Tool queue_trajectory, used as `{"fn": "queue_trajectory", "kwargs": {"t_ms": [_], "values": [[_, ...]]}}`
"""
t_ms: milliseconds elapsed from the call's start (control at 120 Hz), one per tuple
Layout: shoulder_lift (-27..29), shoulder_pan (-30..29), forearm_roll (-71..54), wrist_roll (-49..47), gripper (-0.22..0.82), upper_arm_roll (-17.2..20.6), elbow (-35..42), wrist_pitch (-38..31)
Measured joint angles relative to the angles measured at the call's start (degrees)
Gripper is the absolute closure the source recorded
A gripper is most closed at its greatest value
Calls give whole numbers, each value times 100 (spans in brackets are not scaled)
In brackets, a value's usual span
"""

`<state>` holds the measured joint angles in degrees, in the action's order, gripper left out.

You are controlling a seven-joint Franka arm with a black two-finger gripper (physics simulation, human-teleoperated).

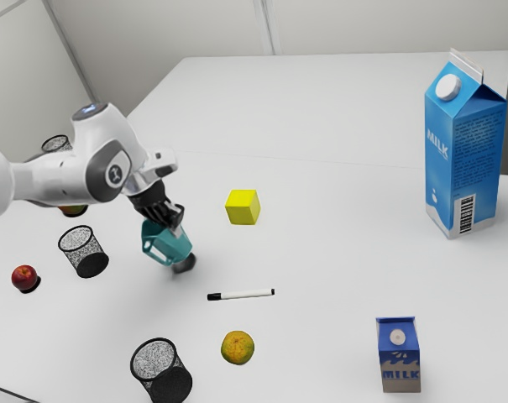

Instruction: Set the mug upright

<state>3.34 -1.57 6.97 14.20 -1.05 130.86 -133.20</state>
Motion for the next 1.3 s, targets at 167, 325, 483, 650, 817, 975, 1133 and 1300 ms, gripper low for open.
{"fn": "queue_trajectory", "kwargs": {"t_ms": [167, 325, 483, 650, 817, 975, 1133, 1300], "values": [[-134, -6, -9, -287, 78, 2, 12, -151], [-268, -4, -11, -497, 78, 9, 9, -227], [-355, 35, -9, -660, 78, -15, 4, -279], [-413, 76, -13, -802, 76, -8, 3, -326], [-370, 109, 66, -840, 63, 15, 3, -351], [-221, 153, 130, -860, 47, 25, -9, -358], [70, 214, 192, -869, 29, 26, -103, -305], [251, 285, 308, -882, 15, 26, -699, 301]]}}
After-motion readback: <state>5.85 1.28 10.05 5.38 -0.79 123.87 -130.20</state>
